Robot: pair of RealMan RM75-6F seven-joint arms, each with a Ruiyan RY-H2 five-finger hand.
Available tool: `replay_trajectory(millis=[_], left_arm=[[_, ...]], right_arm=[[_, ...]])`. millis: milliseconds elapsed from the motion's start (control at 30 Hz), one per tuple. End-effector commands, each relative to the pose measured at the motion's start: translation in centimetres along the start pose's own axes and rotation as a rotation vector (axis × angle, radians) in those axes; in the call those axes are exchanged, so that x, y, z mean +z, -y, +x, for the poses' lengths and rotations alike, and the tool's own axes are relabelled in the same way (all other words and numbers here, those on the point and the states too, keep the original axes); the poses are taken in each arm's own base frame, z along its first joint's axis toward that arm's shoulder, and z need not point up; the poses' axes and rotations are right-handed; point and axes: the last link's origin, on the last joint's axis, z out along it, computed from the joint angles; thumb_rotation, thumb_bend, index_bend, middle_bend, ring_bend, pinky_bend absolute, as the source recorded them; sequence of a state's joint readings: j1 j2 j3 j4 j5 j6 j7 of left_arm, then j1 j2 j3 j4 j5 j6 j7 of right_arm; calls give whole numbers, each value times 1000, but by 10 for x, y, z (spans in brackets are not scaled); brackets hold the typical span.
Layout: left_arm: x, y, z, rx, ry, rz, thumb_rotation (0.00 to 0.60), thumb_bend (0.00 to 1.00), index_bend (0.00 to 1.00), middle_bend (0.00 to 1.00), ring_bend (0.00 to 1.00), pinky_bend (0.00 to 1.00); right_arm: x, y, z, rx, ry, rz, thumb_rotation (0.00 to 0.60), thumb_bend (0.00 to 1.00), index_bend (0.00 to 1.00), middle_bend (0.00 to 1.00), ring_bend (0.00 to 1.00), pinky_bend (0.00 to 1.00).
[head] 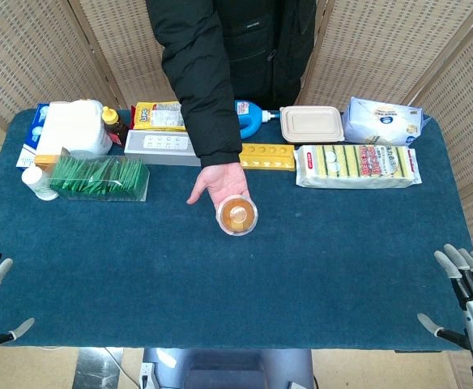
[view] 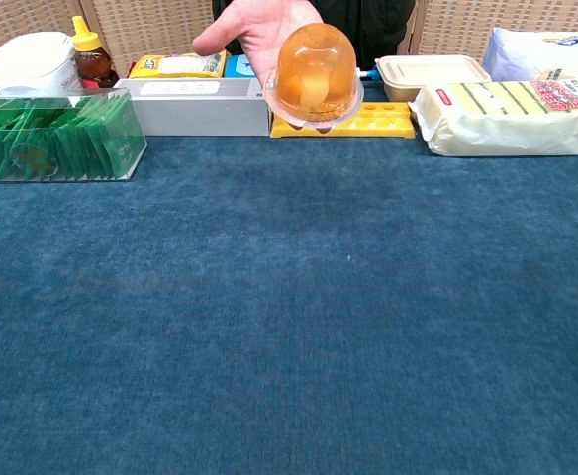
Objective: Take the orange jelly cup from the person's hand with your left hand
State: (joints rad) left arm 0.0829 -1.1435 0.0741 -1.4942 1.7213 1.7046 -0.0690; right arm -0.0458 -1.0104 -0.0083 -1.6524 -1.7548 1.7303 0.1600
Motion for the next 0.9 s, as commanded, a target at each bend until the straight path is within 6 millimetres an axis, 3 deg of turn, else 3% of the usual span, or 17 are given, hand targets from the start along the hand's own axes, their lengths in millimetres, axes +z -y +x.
replay_trajectory(millis=[33,167,267,433,567,733,900], left_arm=[[0,0,0,1,1,-1,600,78,0,0,0,0],[4,-3,0,17,13,-14,600,80,0,0,0,0],[18,-22,9,14,-16,-136,600,81,0,0,0,0],[60,-78,41,-5,-28,-408,600,98,0,0,0,15],[96,-149,63,5,-23,-557,600,113,0,0,0,51],[128,-217,73,-7,81,-614,600,133,0,0,0,50],[155,-272,63,-4,111,-640,600,139,0,0,0,50]], right_arm=[[0,0,0,0,2,0,600,83,0,0,17,0],[0,0,0,0,-1,-3,600,82,0,0,17,0],[1,-1,-2,-5,7,-8,600,83,0,0,17,0],[5,-1,-4,-6,14,-15,600,84,0,0,17,0],[8,-4,-5,-5,17,-30,600,83,0,0,17,0],[10,-7,-5,3,21,-38,600,83,0,0,17,0],[12,-11,-6,14,31,-42,600,83,0,0,17,0]])
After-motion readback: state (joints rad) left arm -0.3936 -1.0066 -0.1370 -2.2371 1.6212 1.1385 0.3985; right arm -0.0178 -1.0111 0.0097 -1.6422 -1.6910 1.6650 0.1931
